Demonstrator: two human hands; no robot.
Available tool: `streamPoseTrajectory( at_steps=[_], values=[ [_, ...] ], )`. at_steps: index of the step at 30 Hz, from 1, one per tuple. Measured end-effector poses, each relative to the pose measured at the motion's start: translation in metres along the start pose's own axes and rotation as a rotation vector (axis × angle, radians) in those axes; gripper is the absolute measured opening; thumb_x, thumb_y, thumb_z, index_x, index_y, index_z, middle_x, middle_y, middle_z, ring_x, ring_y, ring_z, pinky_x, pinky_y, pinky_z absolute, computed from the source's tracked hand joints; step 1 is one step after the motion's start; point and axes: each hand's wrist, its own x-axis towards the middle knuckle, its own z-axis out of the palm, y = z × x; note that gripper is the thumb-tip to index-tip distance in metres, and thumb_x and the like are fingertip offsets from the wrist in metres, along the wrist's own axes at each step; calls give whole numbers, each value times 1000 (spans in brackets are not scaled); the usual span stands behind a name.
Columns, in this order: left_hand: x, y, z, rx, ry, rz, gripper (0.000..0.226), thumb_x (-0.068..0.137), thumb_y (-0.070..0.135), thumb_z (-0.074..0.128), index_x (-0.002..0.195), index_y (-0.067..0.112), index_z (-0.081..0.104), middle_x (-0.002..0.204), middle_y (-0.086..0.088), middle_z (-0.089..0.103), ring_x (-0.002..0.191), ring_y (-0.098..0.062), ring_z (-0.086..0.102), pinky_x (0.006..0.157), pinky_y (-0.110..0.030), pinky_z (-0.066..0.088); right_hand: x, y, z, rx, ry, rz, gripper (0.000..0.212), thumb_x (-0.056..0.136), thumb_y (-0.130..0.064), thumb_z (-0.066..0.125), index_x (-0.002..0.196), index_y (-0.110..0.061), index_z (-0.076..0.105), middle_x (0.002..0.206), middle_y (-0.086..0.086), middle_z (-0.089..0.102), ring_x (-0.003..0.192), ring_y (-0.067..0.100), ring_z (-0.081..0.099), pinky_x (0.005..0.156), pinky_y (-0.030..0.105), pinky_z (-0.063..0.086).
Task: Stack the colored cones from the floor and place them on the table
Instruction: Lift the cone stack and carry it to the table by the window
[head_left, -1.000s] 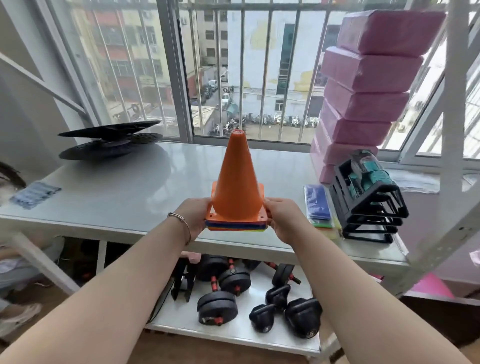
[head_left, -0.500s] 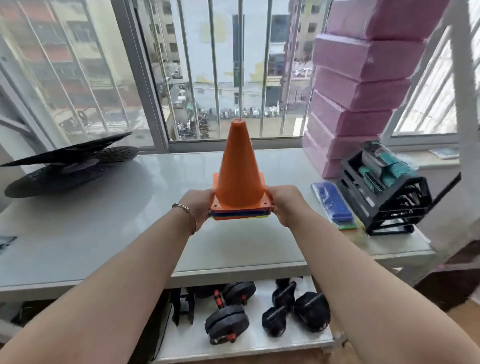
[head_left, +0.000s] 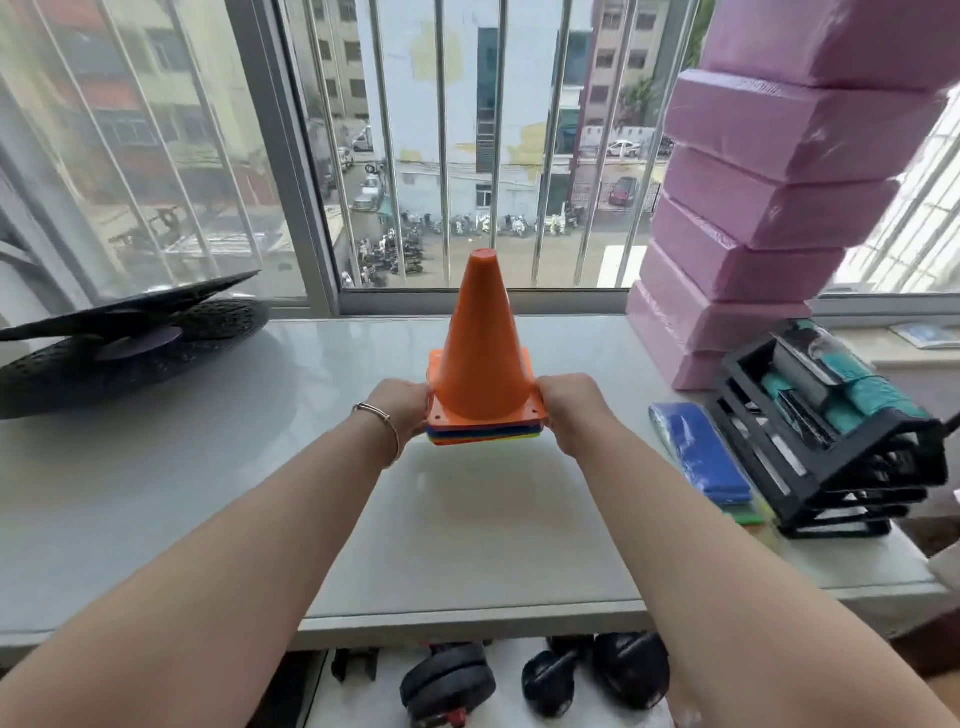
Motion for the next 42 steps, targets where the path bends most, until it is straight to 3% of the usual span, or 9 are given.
streamPoseTrajectory(
  at_steps=[2,5,8,12,17,22,31,35,42],
  values=[
    [21,2,2,76,14,17,14,78,14,56,70,3,56,73,-17,57,65,-29,56,72,-46,57,18,-5,1,-13,-1,12,21,53,-10,59,73,-16,56,68,10,42,69,22,39,61,38,37],
    [48,9,11,190,39,27,13,72,19,57,66,8,58,68,-13,59,71,-31,58,81,-45,56,40,-14,4,-31,23,16,18,55,-11,62,72,-15,56,68,9,45,68,20,44,59,37,41],
    [70,14,19,267,59,42,23,82,13,55,59,14,53,65,-7,54,69,-29,53,80,-45,56,57,-21,7,-94,43,26,10,59,-11,58,64,-14,49,68,10,45,66,21,43,58,35,37],
    [148,-13,24,288,85,42,31,65,20,54,37,8,49,54,-9,43,66,-30,43,71,-47,53,75,-28,10,-174,41,32,15,71,-6,55,62,-12,45,70,11,44,68,23,39,59,35,34],
    [106,20,42,416,149,33,29,83,21,59,58,7,54,58,-9,52,55,-26,47,58,-28,40,95,-36,10,-274,59,42,16,77,-4,55,63,-9,50,71,11,51,67,26,45,60,32,37],
    [123,27,51,512,164,64,27,89,18,55,64,7,54,58,-8,48,58,-27,42,52,-29,31,111,-41,13,-329,65,47,17,80,-3,56,64,-9,52,67,11,55,67,29,52,60,31,41],
    [150,37,60,566,173,125,33,89,12,51,57,13,47,52,-4,37,47,-21,28,39,-24,26,130,-52,19,-454,70,17,23,86,2,46,67,-11,42,67,6,46,77,31,50,67,32,41],
    [162,37,60,569,206,143,28,87,21,55,60,15,54,60,-8,40,63,-26,30,51,-30,26,137,-57,18,-468,63,24,23,87,-1,48,67,-11,44,69,7,49,78,32,52,66,32,42],
    [170,38,60,618,261,144,35,85,21,53,50,13,49,53,-7,40,56,-24,30,48,-28,24,142,-62,21,-510,54,25,27,91,-2,47,66,-11,41,67,4,45,79,30,50,67,29,39]
  ],
)
